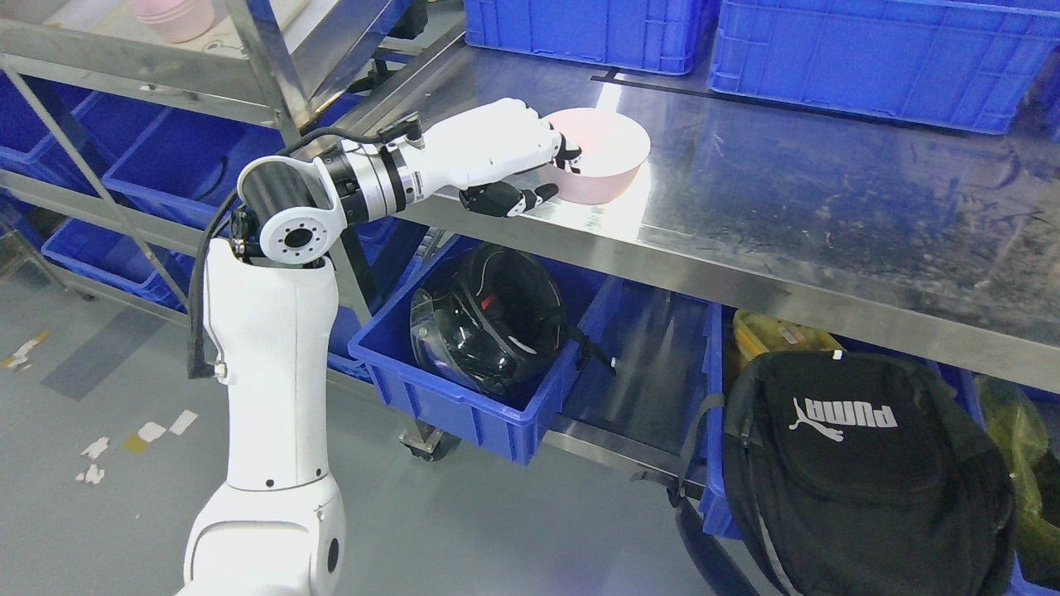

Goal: Stack pink IKEA bowl on shelf middle layer
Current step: 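Lift the pink bowl off the table with the left hand, then carry the held pink bowl while driving to the shelf rack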

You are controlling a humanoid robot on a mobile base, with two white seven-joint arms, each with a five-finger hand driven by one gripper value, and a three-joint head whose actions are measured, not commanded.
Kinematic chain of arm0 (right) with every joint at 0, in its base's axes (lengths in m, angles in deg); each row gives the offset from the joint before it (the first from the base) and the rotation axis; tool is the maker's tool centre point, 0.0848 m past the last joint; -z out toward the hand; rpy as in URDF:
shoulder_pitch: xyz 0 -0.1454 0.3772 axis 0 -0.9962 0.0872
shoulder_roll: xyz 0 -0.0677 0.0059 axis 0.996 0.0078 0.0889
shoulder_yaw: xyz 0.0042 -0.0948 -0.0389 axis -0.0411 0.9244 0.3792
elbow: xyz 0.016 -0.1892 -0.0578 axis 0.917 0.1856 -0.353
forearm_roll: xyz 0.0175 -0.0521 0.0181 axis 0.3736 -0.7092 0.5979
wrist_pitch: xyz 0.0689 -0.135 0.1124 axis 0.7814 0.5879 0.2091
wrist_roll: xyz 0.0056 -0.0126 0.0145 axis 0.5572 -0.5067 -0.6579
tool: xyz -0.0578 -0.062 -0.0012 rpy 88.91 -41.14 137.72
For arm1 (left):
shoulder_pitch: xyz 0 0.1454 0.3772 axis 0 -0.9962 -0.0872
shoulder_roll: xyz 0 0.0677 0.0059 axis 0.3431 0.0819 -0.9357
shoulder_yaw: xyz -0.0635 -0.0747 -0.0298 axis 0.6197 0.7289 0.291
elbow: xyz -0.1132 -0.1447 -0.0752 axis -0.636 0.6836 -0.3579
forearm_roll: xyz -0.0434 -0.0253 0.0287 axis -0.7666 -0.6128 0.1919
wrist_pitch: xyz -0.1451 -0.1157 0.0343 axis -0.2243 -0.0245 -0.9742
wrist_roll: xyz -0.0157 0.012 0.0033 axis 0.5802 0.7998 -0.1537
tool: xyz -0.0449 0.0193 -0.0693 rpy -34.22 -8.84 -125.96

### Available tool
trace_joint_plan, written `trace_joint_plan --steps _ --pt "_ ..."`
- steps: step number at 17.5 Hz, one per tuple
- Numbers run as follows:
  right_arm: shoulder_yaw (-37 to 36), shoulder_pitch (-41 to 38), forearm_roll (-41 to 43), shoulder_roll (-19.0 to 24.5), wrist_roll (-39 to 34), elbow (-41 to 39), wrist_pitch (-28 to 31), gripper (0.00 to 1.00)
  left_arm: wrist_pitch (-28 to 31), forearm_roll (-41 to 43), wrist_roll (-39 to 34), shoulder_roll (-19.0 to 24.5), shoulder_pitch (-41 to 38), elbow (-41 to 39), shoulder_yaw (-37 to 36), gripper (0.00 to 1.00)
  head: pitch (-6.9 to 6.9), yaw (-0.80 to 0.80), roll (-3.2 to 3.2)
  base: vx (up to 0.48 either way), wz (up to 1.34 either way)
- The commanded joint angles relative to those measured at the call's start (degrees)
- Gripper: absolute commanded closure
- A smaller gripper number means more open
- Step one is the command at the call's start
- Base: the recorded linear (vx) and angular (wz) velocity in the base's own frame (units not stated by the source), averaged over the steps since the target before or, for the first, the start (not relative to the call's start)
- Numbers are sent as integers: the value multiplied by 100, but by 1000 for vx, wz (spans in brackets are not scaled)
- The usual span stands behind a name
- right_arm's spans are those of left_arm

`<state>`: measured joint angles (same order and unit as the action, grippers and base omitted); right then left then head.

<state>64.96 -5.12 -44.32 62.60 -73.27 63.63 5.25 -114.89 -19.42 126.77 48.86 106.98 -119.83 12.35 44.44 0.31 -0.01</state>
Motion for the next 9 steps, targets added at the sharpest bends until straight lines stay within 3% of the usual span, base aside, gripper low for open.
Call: trace_joint_plan --steps 1,6,9 --pt "0 -132 0 -100 -21 -100 3 0 15 -5 -2 87 -13 -133 23 98 0 0 0 -34 326" --pt "0 -132 0 -100 -21 -100 3 0 15 21 -2 87 -13 -124 14 98 0 0 0 -52 506" --pt "0 -132 0 -100 -21 -100 3 0 15 21 -2 87 -22 -115 -12 98 0 0 0 -68 1080"
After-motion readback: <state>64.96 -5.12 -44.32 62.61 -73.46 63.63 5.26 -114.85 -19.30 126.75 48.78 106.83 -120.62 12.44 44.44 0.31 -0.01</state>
